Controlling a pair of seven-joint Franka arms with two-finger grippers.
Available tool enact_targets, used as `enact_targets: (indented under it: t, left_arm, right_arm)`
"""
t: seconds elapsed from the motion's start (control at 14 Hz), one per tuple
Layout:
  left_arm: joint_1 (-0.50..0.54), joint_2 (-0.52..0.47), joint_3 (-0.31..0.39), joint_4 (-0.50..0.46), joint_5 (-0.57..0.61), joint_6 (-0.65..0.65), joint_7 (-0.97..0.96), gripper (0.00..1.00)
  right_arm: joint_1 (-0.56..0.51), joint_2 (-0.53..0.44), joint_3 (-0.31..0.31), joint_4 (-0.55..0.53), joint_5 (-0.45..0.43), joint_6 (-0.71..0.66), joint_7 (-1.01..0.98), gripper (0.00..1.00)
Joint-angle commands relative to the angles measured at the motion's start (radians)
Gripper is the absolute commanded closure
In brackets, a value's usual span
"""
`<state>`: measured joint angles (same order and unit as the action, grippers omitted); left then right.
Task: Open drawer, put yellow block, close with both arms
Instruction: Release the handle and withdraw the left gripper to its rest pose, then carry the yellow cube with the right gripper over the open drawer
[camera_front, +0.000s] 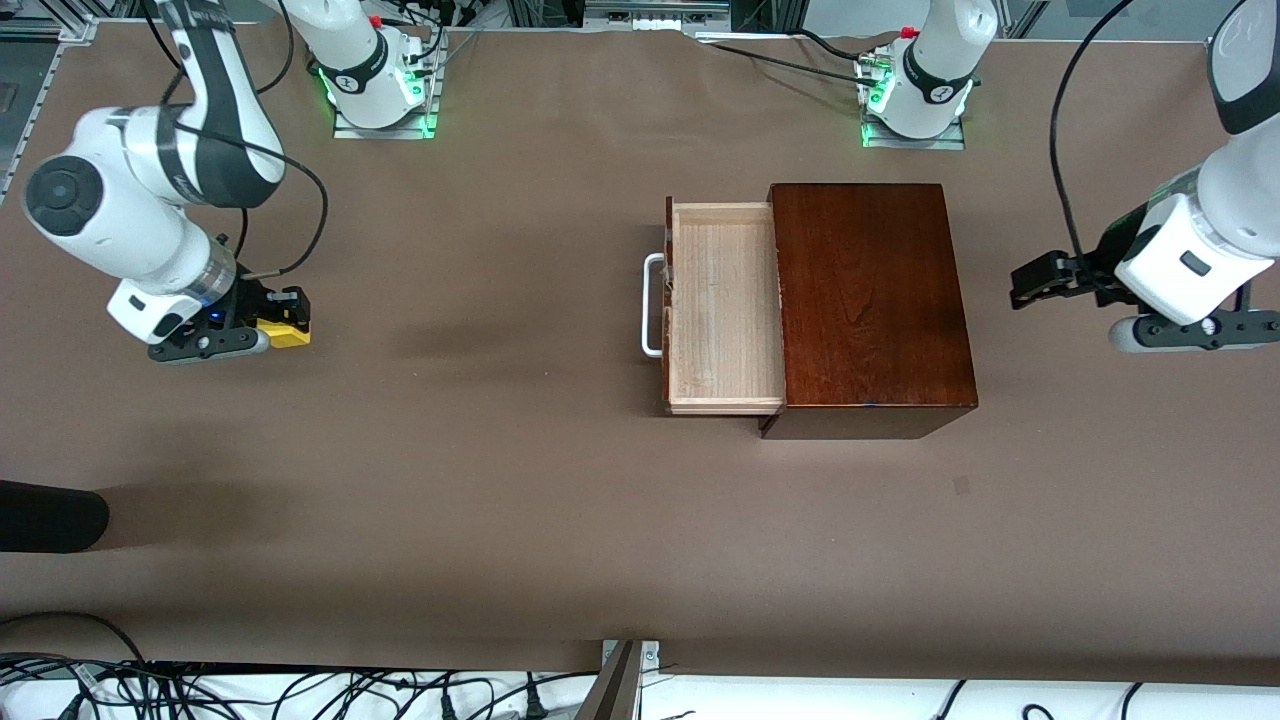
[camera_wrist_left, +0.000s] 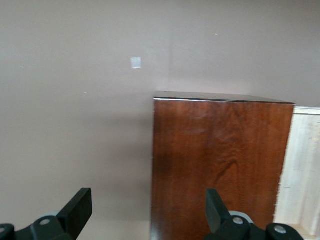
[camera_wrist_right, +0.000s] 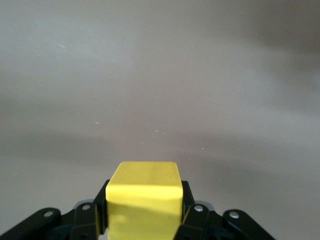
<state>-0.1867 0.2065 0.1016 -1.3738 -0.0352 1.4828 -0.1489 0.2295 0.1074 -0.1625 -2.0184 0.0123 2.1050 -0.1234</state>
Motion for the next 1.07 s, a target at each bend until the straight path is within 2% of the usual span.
enact_targets:
  t: [0.0, 0.29, 0.57, 1.0]
  left_arm:
    - [0.036, -0.084, -0.014, -0.082, 0.038, 0.005, 0.057, 0.0]
    - [0.055, -0.14, -0.016, -0.151, 0.037, 0.043, 0.063, 0.0]
    - [0.055, -0.127, -0.013, -0.142, 0.026, 0.056, 0.045, 0.0]
    - [0.052, -0.113, -0.016, -0.136, 0.037, 0.039, 0.015, 0.0]
  right_arm:
    - [-0.003, 0.023, 0.05, 0.136, -0.002, -0.106, 0.004, 0.82]
    - [0.001, 0.029, 0.124, 0.237, 0.003, -0.215, 0.008, 0.82]
    - [0.019, 0.034, 0.208, 0.329, 0.014, -0.293, 0.016, 0.82]
    - [0.204, 0.061, 0.216, 0.408, 0.023, -0.303, 0.22, 0.82]
